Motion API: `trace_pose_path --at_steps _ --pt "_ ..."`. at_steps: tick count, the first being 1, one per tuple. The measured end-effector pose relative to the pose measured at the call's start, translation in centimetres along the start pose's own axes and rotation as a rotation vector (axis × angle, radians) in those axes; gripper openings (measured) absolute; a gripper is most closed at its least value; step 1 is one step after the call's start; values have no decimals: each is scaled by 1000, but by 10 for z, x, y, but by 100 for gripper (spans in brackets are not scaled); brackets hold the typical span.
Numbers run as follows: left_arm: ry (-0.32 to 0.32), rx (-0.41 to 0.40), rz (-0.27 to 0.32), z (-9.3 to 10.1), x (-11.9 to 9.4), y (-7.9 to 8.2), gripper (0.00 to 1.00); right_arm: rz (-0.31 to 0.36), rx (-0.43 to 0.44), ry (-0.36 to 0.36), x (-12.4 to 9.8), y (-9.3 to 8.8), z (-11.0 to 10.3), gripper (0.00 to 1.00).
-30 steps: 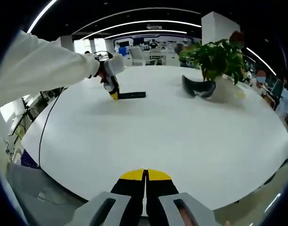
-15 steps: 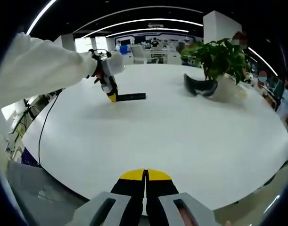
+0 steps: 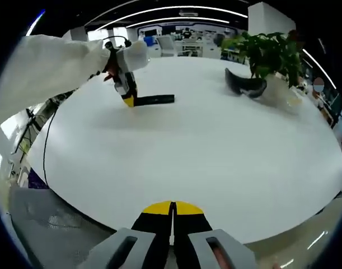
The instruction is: Press the specified remote control buttons in sequence, fully releasing each button before pressing the next.
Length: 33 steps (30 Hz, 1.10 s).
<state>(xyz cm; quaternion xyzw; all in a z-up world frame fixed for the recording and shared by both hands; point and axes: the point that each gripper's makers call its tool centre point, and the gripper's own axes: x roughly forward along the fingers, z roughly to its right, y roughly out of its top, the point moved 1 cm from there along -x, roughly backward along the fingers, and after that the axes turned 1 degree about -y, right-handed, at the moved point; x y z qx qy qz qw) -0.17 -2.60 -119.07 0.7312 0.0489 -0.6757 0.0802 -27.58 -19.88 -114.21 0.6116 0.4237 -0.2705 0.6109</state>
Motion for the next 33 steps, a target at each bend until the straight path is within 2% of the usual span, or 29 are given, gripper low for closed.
trace_pose_path --at_steps 1,3,5,8,10,13,18,22,26,30,33 --pt "4 -4 7 1 0 0 23 -53 25 14 2 -6 -3 0" --pt "4 -28 26 7 -1 -3 23 -75 24 36 6 -8 -5 0" --pt "-10 -31 39 14 -2 -4 23 -83 53 34 11 -6 -3 0" --pt "-18 -41 51 23 -3 -6 23 -133 100 36 15 -9 4 0" --pt "-19 -36 55 30 -3 -8 23 -134 116 45 17 -8 7 0" --pt "-23 -30 59 38 -3 -9 23 -199 127 41 20 -17 11 0" --pt "-32 -38 68 49 -4 -11 23 -273 93 54 26 -30 6 0" --pt "-33 -37 70 58 -5 -12 23 -319 2 25 29 -37 4 0" --pt "-36 -27 69 68 -6 -14 23 -318 -21 34 32 -36 0 0" --pt "-49 -19 64 79 -7 -15 23 -346 -30 35 36 -37 0 0" --pt "-47 -9 64 83 -8 -15 23 -332 -40 29 37 -37 0 0"
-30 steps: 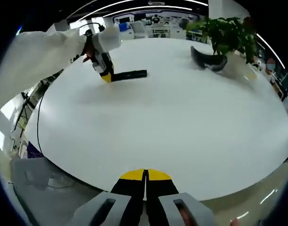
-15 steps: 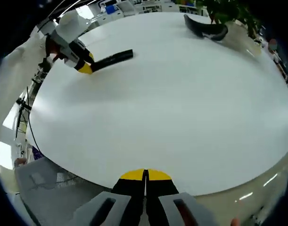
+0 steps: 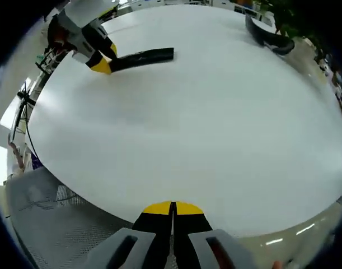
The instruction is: Press the specified remote control buttons in sequence, fully releasing each button before pressing the next.
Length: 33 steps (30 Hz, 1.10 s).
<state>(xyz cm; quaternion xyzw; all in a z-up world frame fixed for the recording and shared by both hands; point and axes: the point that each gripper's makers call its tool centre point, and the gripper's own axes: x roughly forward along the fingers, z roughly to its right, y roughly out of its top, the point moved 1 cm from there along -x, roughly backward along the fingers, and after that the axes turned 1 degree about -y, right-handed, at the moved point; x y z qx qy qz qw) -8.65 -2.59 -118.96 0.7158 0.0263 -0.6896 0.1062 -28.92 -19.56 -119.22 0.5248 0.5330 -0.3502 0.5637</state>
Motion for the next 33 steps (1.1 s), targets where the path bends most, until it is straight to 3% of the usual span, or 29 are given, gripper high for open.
trace_pose_path --at_steps 9,11,13,15,19,23,27,33 --pt "-6 4 -5 9 0 -1 23 44 -50 2 1 0 2 0" --pt "-7 5 -7 11 0 -1 23 18 -156 25 1 0 2 0" --pt "-5 6 -11 13 0 -2 23 -11 -177 39 1 1 1 0" --pt "-6 5 -16 15 0 -2 23 -28 -124 41 2 1 3 0" --pt "-6 10 -28 20 0 -3 23 -46 -198 72 2 1 1 0" --pt "-6 19 -33 23 -1 -4 23 -53 -275 72 2 1 1 0" --pt "-7 16 -29 28 -1 -6 23 -64 -233 60 2 1 2 0" --pt "-5 -24 0 39 -1 -10 23 -50 -283 8 2 0 0 0"
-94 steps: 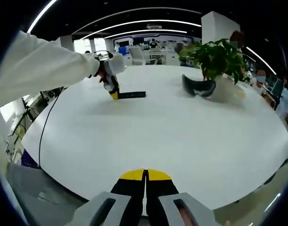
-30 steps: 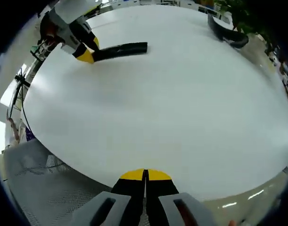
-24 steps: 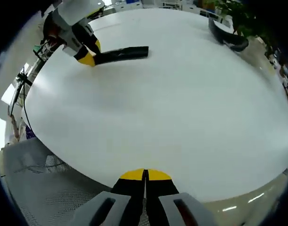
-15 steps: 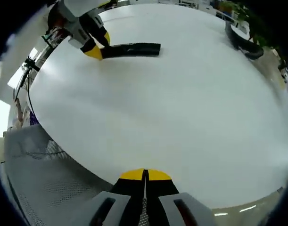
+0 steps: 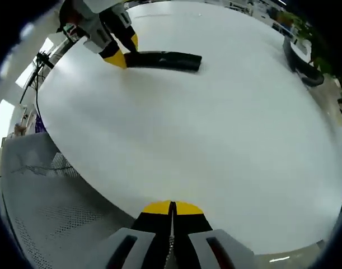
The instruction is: Press the specified remote control buttons in sequence, fully releasing each button before pressing the next.
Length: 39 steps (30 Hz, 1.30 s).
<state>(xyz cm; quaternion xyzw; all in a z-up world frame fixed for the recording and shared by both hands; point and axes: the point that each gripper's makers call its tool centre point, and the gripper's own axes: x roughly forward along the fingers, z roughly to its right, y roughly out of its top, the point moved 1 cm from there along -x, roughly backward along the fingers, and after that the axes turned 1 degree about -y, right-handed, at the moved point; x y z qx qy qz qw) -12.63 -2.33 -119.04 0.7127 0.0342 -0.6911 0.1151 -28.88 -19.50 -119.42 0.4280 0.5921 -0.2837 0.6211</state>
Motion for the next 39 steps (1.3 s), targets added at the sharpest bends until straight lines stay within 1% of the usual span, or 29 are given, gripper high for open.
trace_pose_path --at_steps 4,8,12,16,19,23,26,30,34,39 --pt "0 3 15 9 0 -3 23 18 22 -16 -1 -1 1 0" --pt "-4 6 20 21 -1 -6 23 61 61 12 -1 0 3 0" --pt "2 -4 30 27 -1 -8 23 78 84 29 -1 0 3 0" --pt "2 -34 59 32 -2 -10 23 83 99 12 0 1 2 0" --pt "2 -45 77 34 -2 -11 23 108 90 -3 -1 -1 1 0" --pt "-1 -39 78 42 -2 -11 23 94 92 3 -1 1 2 0" --pt "-5 0 66 51 -2 -12 23 94 115 14 0 1 3 0" --pt "-11 18 61 61 -3 -14 23 93 123 17 -1 1 2 0" --pt "-12 29 67 68 -3 -15 23 92 111 12 -1 0 2 0" --pt "-13 29 71 75 -4 -17 23 95 127 19 -2 0 1 0"
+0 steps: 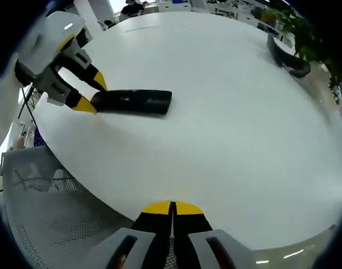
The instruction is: Press the specified remote control buttons in sequence, fully releasing each button before pressing the next.
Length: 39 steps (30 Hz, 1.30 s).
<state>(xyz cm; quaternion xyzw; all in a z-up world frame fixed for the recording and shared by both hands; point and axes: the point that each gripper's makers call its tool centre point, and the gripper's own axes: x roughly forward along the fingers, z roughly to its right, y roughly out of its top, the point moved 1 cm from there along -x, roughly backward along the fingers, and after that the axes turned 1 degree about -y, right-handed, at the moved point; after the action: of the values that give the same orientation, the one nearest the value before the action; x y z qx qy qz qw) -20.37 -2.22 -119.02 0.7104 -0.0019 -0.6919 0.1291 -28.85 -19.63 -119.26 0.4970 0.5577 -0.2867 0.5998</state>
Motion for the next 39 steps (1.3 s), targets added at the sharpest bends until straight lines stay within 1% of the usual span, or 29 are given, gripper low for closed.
trace_pose_path --at_steps 6,12,17,25,39 --pt "-1 7 -4 11 -1 -3 23 -1 5 -1 0 0 -1 0" --pt "-3 11 10 21 -2 -6 23 -5 6 0 -1 -1 -1 0" --pt "-7 19 9 26 -3 -6 23 -10 -4 0 -1 -1 -2 0" --pt "-8 41 2 38 -4 -8 23 -8 20 10 -1 -1 -2 0" --pt "-18 67 -1 54 -4 -10 23 -7 27 12 -1 -1 -1 0"
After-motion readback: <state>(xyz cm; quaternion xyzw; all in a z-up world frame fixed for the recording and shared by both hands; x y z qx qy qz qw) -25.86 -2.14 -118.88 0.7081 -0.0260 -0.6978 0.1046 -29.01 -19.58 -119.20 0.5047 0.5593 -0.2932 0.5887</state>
